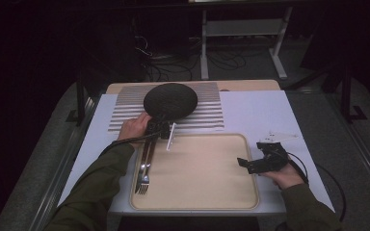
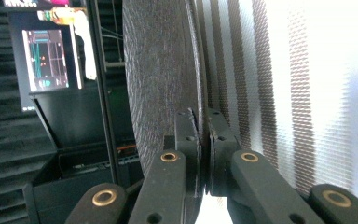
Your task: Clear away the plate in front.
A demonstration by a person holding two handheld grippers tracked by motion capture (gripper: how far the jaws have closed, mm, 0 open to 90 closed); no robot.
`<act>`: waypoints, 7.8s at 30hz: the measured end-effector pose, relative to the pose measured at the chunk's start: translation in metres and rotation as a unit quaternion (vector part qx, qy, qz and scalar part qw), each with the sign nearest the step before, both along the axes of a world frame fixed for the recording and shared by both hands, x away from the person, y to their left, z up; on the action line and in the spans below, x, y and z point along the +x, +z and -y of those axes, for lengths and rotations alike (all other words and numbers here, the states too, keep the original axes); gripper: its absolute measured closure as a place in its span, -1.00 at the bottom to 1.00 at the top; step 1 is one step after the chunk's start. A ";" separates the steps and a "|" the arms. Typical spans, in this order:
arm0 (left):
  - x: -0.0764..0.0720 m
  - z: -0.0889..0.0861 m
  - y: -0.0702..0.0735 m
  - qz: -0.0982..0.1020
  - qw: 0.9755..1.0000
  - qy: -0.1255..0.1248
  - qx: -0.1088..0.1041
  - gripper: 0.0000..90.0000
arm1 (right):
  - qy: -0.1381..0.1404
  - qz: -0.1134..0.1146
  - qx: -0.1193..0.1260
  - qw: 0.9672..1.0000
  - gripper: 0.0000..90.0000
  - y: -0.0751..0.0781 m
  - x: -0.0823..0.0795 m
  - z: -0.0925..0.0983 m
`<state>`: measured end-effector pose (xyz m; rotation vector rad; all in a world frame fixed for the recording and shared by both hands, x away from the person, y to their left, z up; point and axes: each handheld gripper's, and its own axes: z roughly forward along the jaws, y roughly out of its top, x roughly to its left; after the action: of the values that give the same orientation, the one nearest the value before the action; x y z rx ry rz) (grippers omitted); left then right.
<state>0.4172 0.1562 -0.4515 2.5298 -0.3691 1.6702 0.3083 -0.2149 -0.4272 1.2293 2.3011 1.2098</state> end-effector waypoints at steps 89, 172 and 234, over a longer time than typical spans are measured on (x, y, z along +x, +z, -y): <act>-0.200 0.024 -0.006 -0.048 0.993 -0.106 0.001 0.91 | 0.001 0.001 -0.006 1.000 -1.00 0.000 0.001 -0.002; -0.197 -0.032 0.003 -0.043 0.993 -0.101 -0.039 0.15 | 0.003 0.000 -0.007 1.000 -1.00 -0.001 0.003 -0.005; -0.115 -0.044 0.026 -0.025 0.990 0.028 -0.136 -1.00 | 0.009 0.001 -0.011 1.000 -1.00 -0.001 0.003 -0.007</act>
<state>0.3023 0.2001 -0.4259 2.3933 -0.0593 1.5519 0.3112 -0.2083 -0.4277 1.2023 2.3209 1.1890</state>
